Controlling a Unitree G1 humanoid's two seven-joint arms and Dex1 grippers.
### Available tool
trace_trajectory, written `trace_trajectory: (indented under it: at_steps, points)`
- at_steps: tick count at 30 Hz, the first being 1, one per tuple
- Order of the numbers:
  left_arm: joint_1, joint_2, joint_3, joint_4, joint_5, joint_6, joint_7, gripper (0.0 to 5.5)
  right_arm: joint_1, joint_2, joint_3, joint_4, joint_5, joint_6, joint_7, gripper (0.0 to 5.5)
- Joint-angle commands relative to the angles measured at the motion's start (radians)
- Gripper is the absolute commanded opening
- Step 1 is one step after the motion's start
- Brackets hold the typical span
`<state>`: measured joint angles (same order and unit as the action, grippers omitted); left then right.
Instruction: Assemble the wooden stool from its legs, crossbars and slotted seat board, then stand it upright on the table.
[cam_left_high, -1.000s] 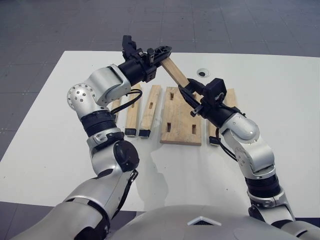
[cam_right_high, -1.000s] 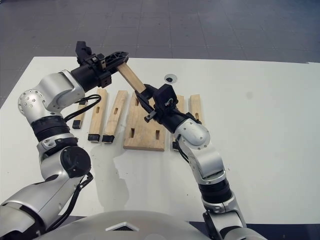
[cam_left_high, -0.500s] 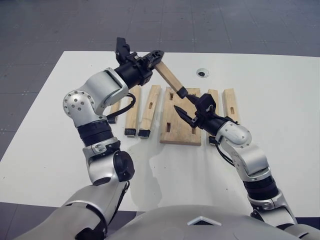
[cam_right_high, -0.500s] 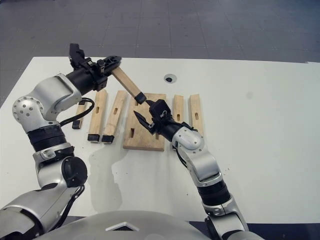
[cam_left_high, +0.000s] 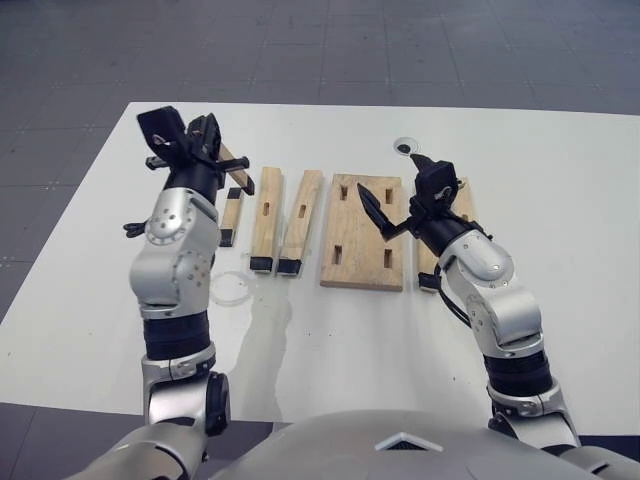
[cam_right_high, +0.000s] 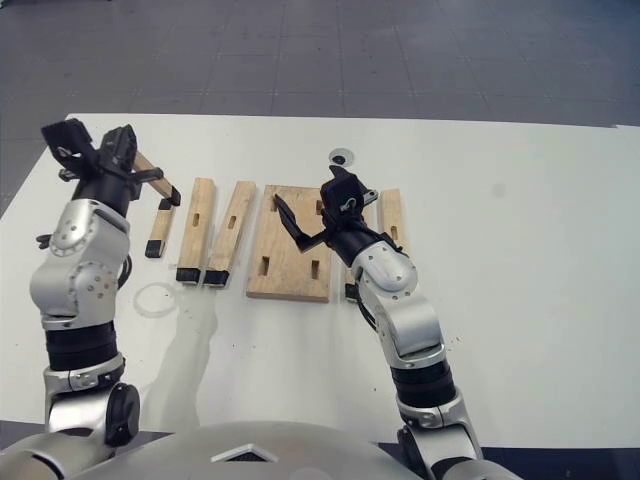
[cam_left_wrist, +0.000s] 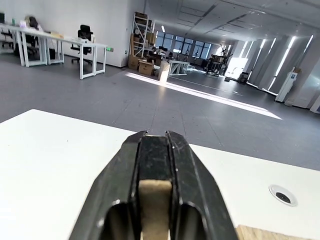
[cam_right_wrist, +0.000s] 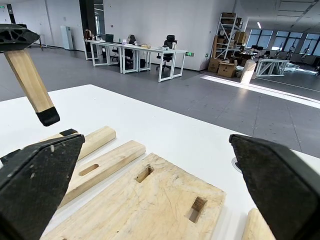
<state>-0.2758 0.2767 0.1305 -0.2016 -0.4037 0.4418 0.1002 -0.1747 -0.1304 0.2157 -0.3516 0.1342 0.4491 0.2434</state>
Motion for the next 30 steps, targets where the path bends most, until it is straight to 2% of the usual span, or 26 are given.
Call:
trace_trajectory:
  at_steps: [1,5,17,30]
  points:
    - [0.042,-0.005,-0.059,0.058,0.104,-0.086,-0.056,0.42,0.005,0.013,-0.024,-0.011,-0.011,0.008,-0.03,5.47]
    - [0.051,-0.018,-0.075,0.123,0.157,-0.146,-0.101,0.42,0.002,0.014,-0.046,-0.017,-0.015,0.016,-0.046,5.47]
    - [0.051,-0.073,-0.024,0.24,0.19,-0.229,-0.124,0.42,0.012,0.003,-0.053,-0.034,-0.02,0.025,-0.048,5.47]
    - [0.026,-0.099,-0.033,0.209,0.208,-0.216,-0.128,0.42,0.021,-0.002,-0.044,-0.03,-0.031,0.024,-0.044,5.47]
